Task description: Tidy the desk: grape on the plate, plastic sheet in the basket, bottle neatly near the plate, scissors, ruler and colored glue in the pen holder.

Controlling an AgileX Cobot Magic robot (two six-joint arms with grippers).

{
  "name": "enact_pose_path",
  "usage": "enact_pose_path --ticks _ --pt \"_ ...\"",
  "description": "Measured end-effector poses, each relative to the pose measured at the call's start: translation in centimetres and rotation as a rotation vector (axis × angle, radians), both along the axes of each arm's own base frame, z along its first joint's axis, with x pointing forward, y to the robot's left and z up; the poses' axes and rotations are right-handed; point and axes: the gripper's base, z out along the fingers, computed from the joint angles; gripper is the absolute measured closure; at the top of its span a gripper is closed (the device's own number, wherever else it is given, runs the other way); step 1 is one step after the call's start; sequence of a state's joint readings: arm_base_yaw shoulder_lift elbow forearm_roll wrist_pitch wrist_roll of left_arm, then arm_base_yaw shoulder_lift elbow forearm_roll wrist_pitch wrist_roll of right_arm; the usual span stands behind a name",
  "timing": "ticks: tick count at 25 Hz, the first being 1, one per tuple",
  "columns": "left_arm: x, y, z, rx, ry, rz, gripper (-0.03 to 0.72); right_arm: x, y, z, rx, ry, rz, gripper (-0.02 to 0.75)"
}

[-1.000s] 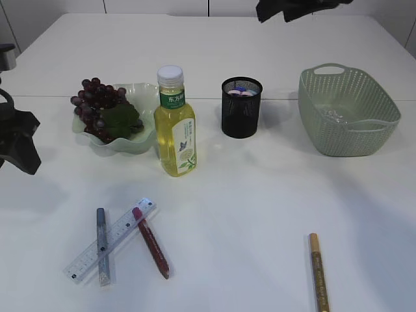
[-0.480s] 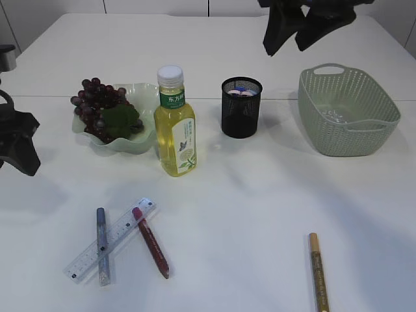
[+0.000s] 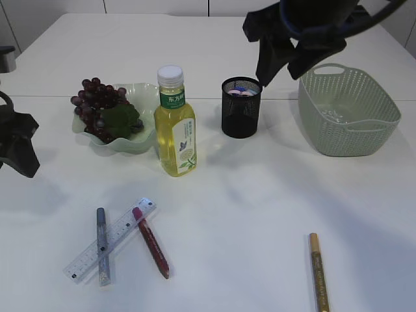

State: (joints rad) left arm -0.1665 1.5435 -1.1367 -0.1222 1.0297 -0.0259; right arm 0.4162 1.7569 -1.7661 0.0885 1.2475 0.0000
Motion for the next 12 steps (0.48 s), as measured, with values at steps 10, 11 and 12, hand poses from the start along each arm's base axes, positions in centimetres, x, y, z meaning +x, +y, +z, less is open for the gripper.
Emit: enact_pose_path --ticks 10,11,12 --pt "0.0 0.0 0.0 -0.001 0.0 0.0 0.253 -3.4 4.7 -3.3 -0.169 0.022 0.399 0.316" --pt "0.0 0.0 0.0 -0.001 0.0 0.0 0.253 -3.6 5.3 -3.6 -0.181 0.023 0.442 0.316" --pt "0.0 0.0 0.0 -0.001 0.0 0.0 0.253 -3.7 6.1 -4.1 -0.189 0.022 0.478 0.316"
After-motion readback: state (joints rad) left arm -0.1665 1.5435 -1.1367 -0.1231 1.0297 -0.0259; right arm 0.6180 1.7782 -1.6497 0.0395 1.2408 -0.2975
